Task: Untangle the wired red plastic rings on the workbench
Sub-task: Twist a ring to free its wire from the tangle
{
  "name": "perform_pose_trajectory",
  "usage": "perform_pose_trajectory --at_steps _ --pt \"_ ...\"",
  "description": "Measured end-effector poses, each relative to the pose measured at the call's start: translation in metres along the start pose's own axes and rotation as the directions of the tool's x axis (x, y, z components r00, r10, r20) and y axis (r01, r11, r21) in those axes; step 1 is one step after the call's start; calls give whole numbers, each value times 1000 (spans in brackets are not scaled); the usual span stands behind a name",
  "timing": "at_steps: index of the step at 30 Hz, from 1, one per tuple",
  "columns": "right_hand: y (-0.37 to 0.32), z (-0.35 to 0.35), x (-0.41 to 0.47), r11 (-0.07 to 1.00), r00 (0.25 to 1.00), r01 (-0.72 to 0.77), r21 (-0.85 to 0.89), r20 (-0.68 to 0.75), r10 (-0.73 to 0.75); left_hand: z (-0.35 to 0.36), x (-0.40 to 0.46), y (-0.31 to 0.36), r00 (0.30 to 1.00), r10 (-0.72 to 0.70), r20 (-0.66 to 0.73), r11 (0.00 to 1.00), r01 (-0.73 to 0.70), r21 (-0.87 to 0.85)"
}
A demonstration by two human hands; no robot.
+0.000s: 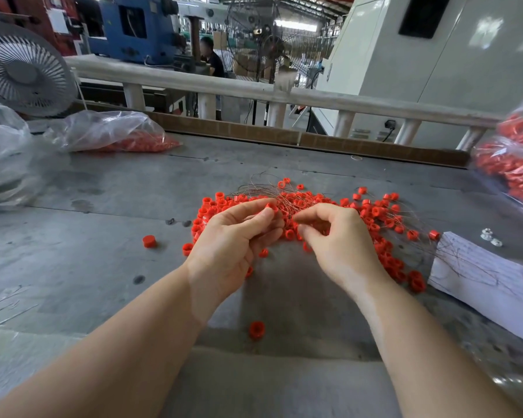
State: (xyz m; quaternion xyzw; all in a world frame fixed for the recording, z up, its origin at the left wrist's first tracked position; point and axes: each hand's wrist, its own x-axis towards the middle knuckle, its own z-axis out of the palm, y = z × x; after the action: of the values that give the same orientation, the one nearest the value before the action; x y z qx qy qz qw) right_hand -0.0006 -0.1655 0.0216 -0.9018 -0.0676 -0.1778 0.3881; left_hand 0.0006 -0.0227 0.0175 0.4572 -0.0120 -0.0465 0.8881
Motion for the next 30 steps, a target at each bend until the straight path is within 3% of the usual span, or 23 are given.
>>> perform_pose_trajectory --at_steps 3,7,12,18,24,30 --pt "-9 1 -2 894 982 -145 424 171 78 -1 0 0 1000 -26 16 1000 26 -18" --pt "-12 -1 -3 746 949 -261 613 302 85 -2 0 0 998 -47 39 999 48 -11" --pt "-12 1 -4 739 948 -248 626 315 51 -1 0 0 996 -46 73 998 44 34" --pt "-9 -1 -2 784 985 -169 597 120 121 0 -1 -1 997 0 79 997 -6 82" --pt "-7 2 -2 889 1000 -21 457 14 16 0 -3 0 995 21 101 998 -27 60" --pt "-9 0 -2 831 1000 -3 556 -11 11 1 -3 1 995 18 103 999 -20 25"
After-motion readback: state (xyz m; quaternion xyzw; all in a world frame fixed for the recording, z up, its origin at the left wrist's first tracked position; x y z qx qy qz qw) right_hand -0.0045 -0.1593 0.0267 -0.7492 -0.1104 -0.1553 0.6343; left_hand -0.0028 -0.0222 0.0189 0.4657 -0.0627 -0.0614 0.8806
